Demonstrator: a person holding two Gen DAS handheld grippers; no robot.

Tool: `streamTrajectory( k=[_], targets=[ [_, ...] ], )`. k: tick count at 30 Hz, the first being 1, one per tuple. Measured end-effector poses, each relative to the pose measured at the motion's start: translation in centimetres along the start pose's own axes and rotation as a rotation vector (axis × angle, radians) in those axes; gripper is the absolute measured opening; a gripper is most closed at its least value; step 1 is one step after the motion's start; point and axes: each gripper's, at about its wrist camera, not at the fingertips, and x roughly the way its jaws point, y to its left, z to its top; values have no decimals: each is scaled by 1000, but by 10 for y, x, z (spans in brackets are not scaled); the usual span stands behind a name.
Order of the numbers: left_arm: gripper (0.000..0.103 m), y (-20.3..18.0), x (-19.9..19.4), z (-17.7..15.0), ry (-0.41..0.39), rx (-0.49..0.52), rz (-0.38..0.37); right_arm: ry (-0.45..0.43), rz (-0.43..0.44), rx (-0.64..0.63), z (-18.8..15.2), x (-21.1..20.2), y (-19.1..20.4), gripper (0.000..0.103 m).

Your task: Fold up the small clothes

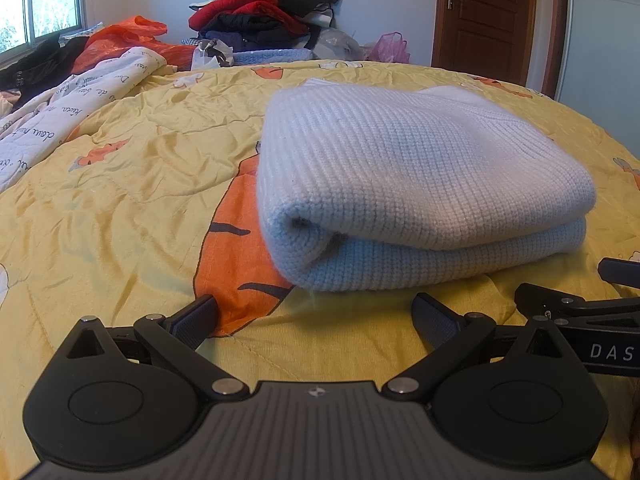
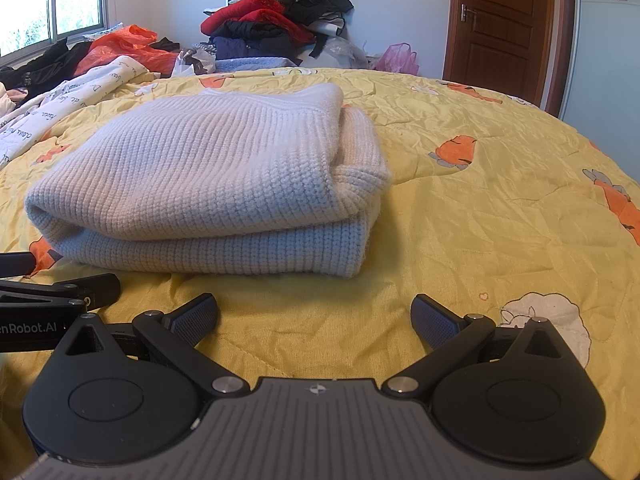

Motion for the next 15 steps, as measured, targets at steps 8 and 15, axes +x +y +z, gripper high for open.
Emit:
streamTrajectory(
  k=[8,15],
  targets=[
    [103,0,0,0,0,0,0,0,0,0,0,0,0,103],
    [103,-1,-1,-1,1,-3,6,0,0,1,0,0,0,103]
  ],
)
